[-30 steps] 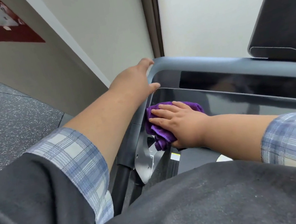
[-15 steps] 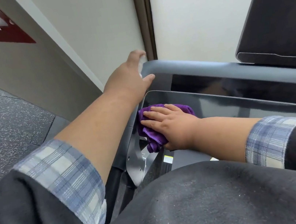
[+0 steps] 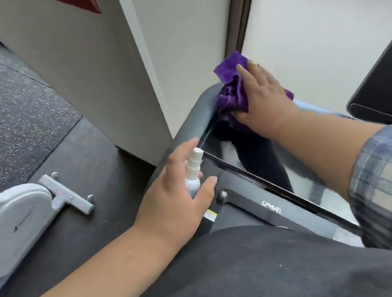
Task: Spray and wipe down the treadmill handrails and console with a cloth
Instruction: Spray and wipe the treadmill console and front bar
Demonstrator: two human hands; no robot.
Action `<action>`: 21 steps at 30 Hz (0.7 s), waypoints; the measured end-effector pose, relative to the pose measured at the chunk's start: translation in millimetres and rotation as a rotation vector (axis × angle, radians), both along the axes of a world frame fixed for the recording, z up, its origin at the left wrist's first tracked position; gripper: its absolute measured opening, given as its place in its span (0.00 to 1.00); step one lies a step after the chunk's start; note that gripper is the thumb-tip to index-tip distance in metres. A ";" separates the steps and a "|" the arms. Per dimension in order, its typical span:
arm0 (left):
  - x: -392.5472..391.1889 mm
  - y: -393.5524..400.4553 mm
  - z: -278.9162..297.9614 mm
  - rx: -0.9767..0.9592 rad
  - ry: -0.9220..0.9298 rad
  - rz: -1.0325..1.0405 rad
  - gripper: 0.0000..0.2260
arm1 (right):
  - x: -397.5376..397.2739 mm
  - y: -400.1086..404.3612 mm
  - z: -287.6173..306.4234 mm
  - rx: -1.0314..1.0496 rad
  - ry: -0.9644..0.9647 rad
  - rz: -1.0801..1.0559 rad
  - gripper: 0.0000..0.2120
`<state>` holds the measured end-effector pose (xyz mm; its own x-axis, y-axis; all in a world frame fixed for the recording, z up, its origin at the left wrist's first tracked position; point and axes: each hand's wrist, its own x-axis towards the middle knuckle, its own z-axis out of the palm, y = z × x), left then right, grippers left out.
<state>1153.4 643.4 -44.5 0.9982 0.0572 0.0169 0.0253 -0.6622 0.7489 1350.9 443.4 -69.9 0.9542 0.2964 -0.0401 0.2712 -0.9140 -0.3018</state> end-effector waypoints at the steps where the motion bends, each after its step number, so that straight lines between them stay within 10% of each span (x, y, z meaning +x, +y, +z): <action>1: -6.8 1.5 -2.7 -0.006 0.007 -0.004 0.28 | 10.0 2.0 -7.4 -0.171 -0.003 0.037 0.44; 13: -41.7 15.5 -18.8 -0.138 -0.056 -0.104 0.27 | 10.0 71.2 -10.5 -0.383 -0.069 0.922 0.46; 21: -29.3 0.7 -14.4 -0.170 -0.121 -0.164 0.26 | -68.4 122.1 -32.4 -0.197 -0.159 1.132 0.26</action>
<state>1124.0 644.1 -58.8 0.9857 -0.0924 0.1407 -0.1682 -0.5145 0.8408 1282.6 565.5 -102.3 0.1454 0.9858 -0.0845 0.9859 -0.1515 -0.0704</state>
